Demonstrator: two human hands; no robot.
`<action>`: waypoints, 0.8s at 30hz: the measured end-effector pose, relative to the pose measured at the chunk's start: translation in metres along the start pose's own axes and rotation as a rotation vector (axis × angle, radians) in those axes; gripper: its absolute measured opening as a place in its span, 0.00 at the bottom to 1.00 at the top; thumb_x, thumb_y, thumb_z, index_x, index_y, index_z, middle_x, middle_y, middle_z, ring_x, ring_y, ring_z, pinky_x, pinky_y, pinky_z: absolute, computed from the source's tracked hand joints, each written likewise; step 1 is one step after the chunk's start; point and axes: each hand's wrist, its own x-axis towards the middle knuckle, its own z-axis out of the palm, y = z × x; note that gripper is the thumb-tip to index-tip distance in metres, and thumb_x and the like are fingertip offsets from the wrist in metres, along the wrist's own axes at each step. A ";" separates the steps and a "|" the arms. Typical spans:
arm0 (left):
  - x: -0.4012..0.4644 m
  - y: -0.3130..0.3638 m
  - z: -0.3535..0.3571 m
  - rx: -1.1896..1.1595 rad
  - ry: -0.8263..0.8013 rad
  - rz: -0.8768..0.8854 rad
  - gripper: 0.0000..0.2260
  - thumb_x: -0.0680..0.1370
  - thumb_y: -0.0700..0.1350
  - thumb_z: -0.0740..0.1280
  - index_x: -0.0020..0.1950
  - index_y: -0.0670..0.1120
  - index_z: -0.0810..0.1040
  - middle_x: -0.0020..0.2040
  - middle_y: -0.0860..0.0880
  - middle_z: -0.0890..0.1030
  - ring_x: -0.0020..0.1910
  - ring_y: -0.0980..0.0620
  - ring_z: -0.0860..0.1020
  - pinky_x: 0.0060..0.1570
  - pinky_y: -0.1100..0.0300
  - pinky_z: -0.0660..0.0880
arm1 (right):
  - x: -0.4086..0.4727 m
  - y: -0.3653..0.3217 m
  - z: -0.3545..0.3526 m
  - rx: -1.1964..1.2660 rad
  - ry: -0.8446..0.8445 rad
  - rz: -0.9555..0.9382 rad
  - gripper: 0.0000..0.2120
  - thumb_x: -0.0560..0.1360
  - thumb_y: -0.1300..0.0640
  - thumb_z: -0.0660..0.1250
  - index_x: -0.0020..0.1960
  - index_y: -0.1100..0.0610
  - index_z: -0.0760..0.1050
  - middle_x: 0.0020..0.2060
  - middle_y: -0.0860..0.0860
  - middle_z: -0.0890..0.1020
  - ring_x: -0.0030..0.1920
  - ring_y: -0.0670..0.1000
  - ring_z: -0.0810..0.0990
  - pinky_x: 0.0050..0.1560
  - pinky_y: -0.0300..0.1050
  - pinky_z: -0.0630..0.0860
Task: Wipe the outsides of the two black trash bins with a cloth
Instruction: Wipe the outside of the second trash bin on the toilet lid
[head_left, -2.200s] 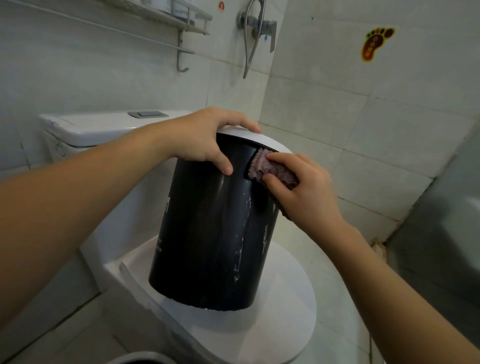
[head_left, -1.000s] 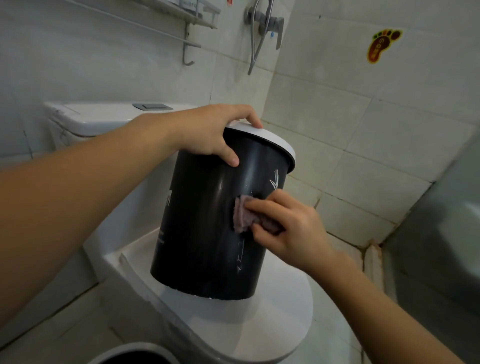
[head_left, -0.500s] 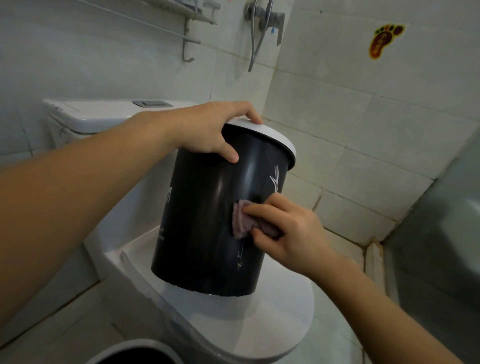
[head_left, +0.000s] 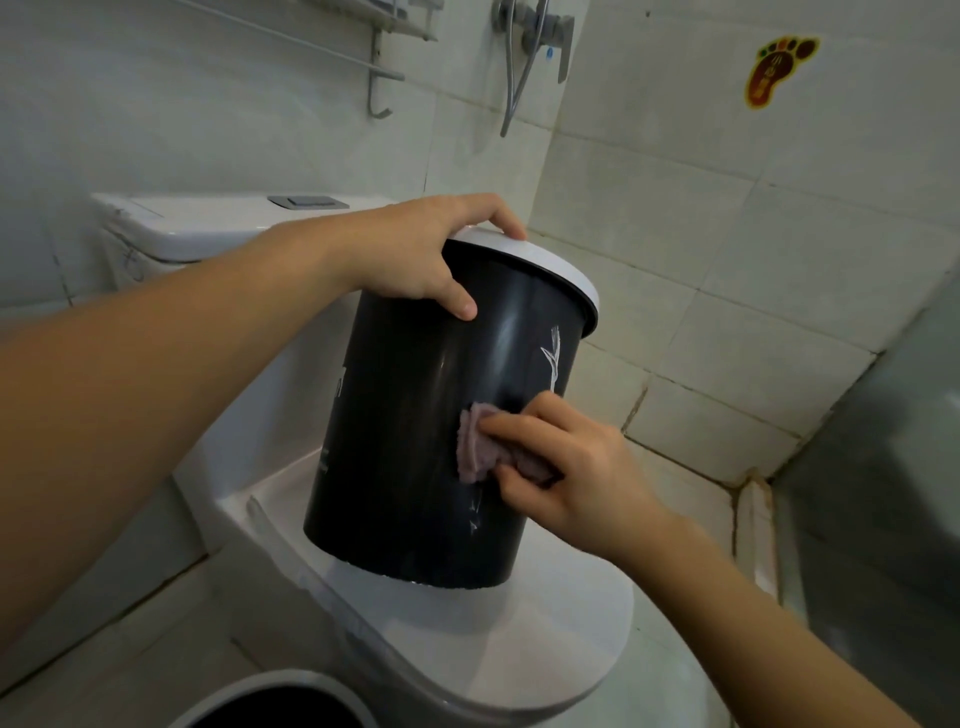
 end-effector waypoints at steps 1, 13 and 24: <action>0.000 -0.001 0.000 -0.008 0.003 -0.003 0.31 0.69 0.40 0.78 0.61 0.67 0.70 0.51 0.59 0.76 0.50 0.57 0.77 0.46 0.58 0.74 | 0.000 0.001 0.000 -0.015 0.006 -0.015 0.16 0.75 0.50 0.66 0.61 0.52 0.81 0.45 0.49 0.78 0.40 0.50 0.77 0.35 0.49 0.78; -0.002 -0.008 0.001 -0.034 0.040 -0.029 0.31 0.69 0.41 0.78 0.58 0.70 0.70 0.52 0.59 0.76 0.54 0.50 0.77 0.56 0.48 0.77 | -0.019 -0.008 0.011 -0.055 0.032 -0.004 0.16 0.74 0.51 0.68 0.61 0.53 0.81 0.45 0.50 0.77 0.40 0.50 0.76 0.35 0.46 0.77; -0.001 -0.008 0.001 -0.047 0.047 -0.036 0.29 0.70 0.41 0.78 0.58 0.69 0.70 0.54 0.57 0.77 0.53 0.52 0.78 0.54 0.49 0.78 | 0.001 -0.001 0.010 -0.073 0.162 0.189 0.17 0.76 0.48 0.64 0.62 0.52 0.80 0.45 0.48 0.78 0.41 0.48 0.76 0.36 0.45 0.77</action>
